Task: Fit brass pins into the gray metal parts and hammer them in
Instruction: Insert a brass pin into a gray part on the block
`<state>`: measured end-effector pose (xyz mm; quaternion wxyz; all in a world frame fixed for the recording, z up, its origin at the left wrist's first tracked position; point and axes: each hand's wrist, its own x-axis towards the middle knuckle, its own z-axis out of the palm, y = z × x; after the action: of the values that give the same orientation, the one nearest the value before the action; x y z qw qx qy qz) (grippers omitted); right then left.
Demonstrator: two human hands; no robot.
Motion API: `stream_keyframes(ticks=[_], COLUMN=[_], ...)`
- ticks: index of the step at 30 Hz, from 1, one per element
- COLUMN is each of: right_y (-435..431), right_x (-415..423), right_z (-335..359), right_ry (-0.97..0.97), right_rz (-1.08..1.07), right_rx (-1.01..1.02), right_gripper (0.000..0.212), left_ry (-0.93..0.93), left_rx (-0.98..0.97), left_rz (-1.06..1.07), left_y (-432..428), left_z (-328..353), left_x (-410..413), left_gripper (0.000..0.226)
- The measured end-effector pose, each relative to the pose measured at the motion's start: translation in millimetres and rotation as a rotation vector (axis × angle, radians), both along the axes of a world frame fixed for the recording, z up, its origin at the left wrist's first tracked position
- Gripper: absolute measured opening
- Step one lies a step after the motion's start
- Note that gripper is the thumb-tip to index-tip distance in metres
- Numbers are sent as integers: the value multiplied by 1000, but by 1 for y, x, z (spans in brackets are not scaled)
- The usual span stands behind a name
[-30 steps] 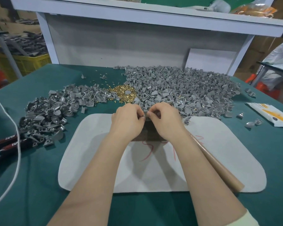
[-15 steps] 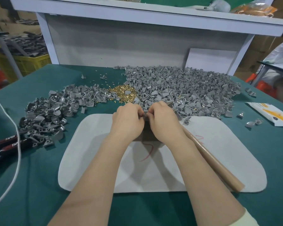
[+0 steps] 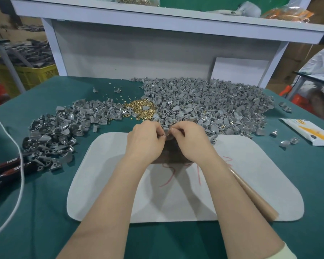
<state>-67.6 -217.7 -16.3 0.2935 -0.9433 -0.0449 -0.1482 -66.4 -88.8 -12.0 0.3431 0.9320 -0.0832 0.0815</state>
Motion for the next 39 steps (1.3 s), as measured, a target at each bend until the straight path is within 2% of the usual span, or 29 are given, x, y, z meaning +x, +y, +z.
stream_keyframes(ticks=[4,8,12,21,33,39], right_y=[-3,0,4,4,8,15], right_x=[-3,-4,-4,1,-2,-5], right_z=[6,5,1,-2,-3,2], right_ry=[41,47,8,0,-28,-82], right_rz=[4,-2,-7,-33,-77,-50], right_rx=[63,101,54,-4,-37,-194], right_gripper=[21,13,7,3,9,11], left_ry=[-6,-1,4,10,12,10], left_rx=[0,3,-4,15,15,29], left_rz=[-3,-8,-8,2,10,-7], left_y=[0,1,1,-1,0,-2], left_z=[-1,-1,-2,-2,-1,2], left_x=[1,1,2,1,1,1], left_gripper=[14,11,5,10,10,11])
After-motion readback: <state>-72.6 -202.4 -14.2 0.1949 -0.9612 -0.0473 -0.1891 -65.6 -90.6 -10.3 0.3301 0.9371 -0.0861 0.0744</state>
